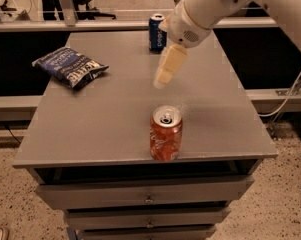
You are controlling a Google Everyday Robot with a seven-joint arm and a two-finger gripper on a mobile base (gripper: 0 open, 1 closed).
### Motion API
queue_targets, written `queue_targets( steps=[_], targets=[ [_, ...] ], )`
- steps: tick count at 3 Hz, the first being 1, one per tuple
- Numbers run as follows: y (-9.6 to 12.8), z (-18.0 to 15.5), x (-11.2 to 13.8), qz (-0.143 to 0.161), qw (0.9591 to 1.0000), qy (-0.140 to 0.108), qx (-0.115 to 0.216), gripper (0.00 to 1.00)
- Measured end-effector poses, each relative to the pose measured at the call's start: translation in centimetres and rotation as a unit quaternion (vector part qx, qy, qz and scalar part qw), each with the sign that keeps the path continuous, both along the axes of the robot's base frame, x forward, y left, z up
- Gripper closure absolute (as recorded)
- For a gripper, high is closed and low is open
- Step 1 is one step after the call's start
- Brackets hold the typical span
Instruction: Move blue chip bag near coke can
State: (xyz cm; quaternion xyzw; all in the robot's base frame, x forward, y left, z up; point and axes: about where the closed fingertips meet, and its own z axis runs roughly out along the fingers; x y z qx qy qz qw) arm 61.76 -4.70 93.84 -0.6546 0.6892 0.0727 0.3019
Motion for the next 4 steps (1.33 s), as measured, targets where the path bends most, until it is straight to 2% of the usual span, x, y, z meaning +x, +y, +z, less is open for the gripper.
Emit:
queue_targets(
  steps=[1,2,3,4],
  targets=[
    [5.8,-0.5,2.6,0.023,0.9981,0.011,0.056,0.00],
    [13.8,-1.2,4.6,0.055,0.9895,0.031,0.130,0.00],
    [18.6,-2.8,5.9,0.062,0.9843,0.032,0.162,0.00],
    [22.1,-5.3,7.7,0.048,0.9818,0.040,0.179,0.00]
  ],
)
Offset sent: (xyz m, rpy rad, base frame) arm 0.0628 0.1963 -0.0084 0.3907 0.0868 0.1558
